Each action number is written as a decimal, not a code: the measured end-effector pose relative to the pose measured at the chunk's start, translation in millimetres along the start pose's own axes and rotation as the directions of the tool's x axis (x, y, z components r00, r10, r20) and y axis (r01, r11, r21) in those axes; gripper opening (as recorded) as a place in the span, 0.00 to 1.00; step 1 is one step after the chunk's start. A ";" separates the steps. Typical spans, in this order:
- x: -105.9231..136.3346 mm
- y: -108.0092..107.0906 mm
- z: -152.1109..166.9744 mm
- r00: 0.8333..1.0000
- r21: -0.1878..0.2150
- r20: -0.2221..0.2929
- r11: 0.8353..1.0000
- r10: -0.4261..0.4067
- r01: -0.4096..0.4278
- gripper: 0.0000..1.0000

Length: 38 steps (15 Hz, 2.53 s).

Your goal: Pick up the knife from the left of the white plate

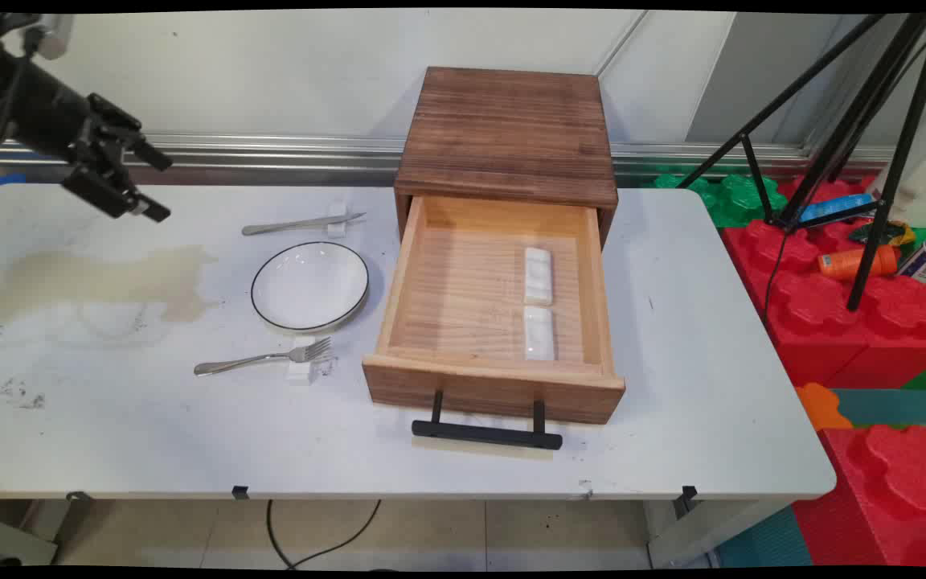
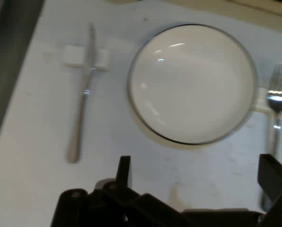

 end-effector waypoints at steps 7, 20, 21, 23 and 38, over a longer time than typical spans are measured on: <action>33.1 -61.9 61.9 0.996 0.065 0.079 0.997 0.044 -0.049 1.00; 72.8 -136.0 188.8 0.952 -0.033 0.232 0.979 0.201 -0.199 1.00; 74.9 -138.7 197.4 0.949 -0.046 0.236 0.977 0.211 -0.206 1.00; 78.4 -142.5 211.0 0.944 -0.065 0.242 0.974 0.226 -0.216 1.00; 88.4 -152.9 276.8 0.930 -0.160 0.253 0.960 0.267 -0.231 0.00</action>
